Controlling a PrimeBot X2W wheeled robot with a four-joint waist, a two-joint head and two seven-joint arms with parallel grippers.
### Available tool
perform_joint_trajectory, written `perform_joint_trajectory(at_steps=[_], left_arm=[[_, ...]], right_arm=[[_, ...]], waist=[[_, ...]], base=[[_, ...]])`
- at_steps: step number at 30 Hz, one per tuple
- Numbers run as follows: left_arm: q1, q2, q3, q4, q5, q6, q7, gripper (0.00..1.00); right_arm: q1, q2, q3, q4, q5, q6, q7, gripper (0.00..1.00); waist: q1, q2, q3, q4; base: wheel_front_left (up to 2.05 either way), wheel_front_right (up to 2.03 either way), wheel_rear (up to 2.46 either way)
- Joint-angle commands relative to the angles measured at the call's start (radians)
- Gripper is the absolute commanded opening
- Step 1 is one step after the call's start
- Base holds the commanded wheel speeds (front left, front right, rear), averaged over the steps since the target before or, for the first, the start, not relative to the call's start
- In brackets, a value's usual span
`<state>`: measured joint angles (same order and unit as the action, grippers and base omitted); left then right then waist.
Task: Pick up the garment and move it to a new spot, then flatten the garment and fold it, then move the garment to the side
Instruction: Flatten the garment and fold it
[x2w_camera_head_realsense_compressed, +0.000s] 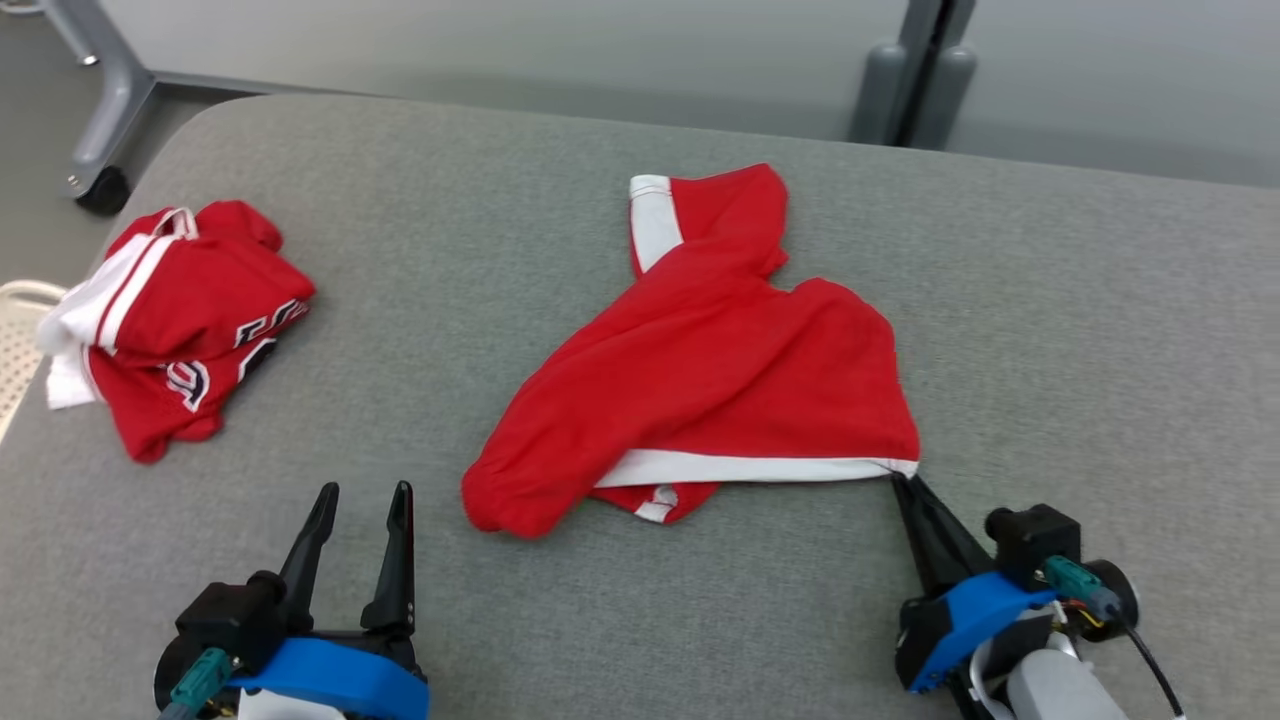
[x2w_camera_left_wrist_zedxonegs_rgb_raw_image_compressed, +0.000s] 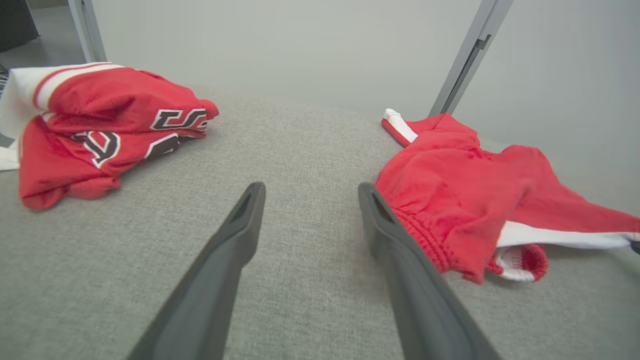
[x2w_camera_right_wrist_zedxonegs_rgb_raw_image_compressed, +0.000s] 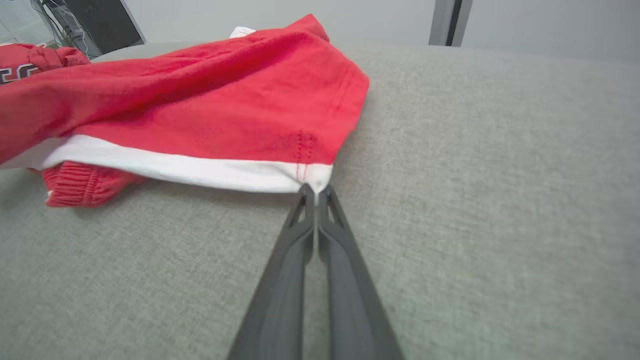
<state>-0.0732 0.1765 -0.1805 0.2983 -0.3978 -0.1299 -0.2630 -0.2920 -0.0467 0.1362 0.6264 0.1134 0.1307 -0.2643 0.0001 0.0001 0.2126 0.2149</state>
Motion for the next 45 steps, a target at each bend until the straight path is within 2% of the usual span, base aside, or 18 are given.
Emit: perform_joint_trajectory(at_steps=[1, 9, 14, 15, 16, 17, 21, 29, 34, 38, 39, 40, 41, 42, 45], left_arm=[[0.010, -0.002, -0.004, -0.003, 0.001, -0.002, -0.003, 1.00], [0.052, -0.021, -0.007, -0.007, 0.030, -0.002, -0.003, 1.00], [0.067, -0.030, -0.024, -0.009, 0.037, -0.002, -0.003, 1.00], [0.069, -0.031, -0.031, -0.010, 0.039, -0.002, -0.003, 1.00], [0.071, -0.031, -0.039, -0.010, 0.040, -0.002, -0.003, 1.00], [0.073, -0.031, -0.048, -0.009, 0.037, -0.002, -0.003, 1.00], [0.093, -0.009, -0.139, -0.004, 0.009, -0.002, -0.003, 1.00], [0.121, 0.067, -0.370, 0.009, -0.128, -0.002, -0.003, 1.00], [0.087, 0.095, -0.467, 0.047, -0.221, -0.002, -0.003, 1.00], [0.053, 0.110, -0.503, 0.045, -0.272, -0.002, -0.003, 1.00], [0.044, 0.116, -0.509, 0.043, -0.279, -0.002, -0.003, 0.81], [0.035, 0.121, -0.512, 0.042, -0.284, -0.002, -0.003, 0.46], [0.026, 0.125, -0.521, 0.037, -0.288, -0.002, -0.003, 0.36], [0.018, 0.127, -0.530, 0.030, -0.289, -0.002, -0.003, 0.02], [-0.005, 0.136, -0.530, -0.020, -0.280, -0.002, -0.003, 0.00]], right_arm=[[0.030, -0.007, -0.024, -0.019, -0.009, 0.000, -0.001, 0.00], [0.149, -0.006, -0.152, -0.106, -0.101, 0.000, 0.000, 0.00], [0.208, -0.006, -0.202, -0.106, -0.147, 0.000, -0.001, 0.00], [0.214, -0.006, -0.210, -0.106, -0.150, 0.000, 0.000, 0.35], [0.219, -0.006, -0.217, -0.107, -0.152, 0.000, -0.001, 0.89], [0.224, -0.006, -0.223, -0.111, -0.150, 0.000, -0.001, 1.00], [0.236, -0.006, -0.219, -0.129, -0.136, 0.000, 0.000, 1.00], [0.225, -0.006, -0.204, -0.148, -0.117, 0.000, 0.000, 1.00], [0.202, -0.006, -0.188, -0.161, -0.110, 0.000, 0.000, 1.00], [0.194, -0.006, -0.177, -0.175, -0.108, 0.000, -0.001, 1.00], [0.195, -0.006, -0.174, -0.178, -0.108, 0.000, 0.000, 1.00], [0.195, -0.006, -0.173, -0.180, -0.108, 0.000, 0.000, 1.00], [0.195, -0.006, -0.172, -0.181, -0.110, 0.000, 0.000, 1.00], [0.196, -0.006, -0.173, -0.182, -0.111, 0.000, 0.000, 1.00], [0.199, -0.006, -0.181, -0.184, -0.111, 0.000, 0.000, 1.00]], waist=[[-0.0001, -0.0001, -0.026, -0.035], [-0.0001, -0.0001, -0.089, -0.162], [-0.0001, -0.0001, -0.106, -0.211], [-0.0001, -0.0001, -0.108, -0.217], [-0.0001, -0.0001, -0.111, -0.223], [-0.0001, -0.0001, -0.113, -0.227], [-0.0001, -0.0001, -0.118, -0.236], [-0.0001, -0.0001, -0.121, -0.220], [-0.0001, -0.0001, -0.103, -0.221], [-0.0001, -0.0001, -0.085, -0.229], [-0.0001, -0.0001, -0.081, -0.232], [-0.0001, -0.0001, -0.076, -0.233], [-0.0001, -0.0001, -0.072, -0.236], [-0.0001, -0.0001, -0.070, -0.237], [-0.0001, -0.0001, -0.063, -0.236]], base=[[0.00, 0.00, 0.00], [0.00, 0.00, 0.00], [0.00, 0.00, 0.00], [0.00, 0.00, 0.00], [0.00, 0.00, 0.00], [0.00, 0.00, 0.00], [0.00, 0.00, 0.00], [0.00, 0.00, 0.00], [0.00, 0.00, 0.00], [0.00, 0.00, 0.00], [0.00, 0.00, 0.00], [0.00, 0.00, 0.00], [0.00, 0.00, 0.00], [0.00, 0.00, 0.00], [0.00, 0.00, 0.00]])
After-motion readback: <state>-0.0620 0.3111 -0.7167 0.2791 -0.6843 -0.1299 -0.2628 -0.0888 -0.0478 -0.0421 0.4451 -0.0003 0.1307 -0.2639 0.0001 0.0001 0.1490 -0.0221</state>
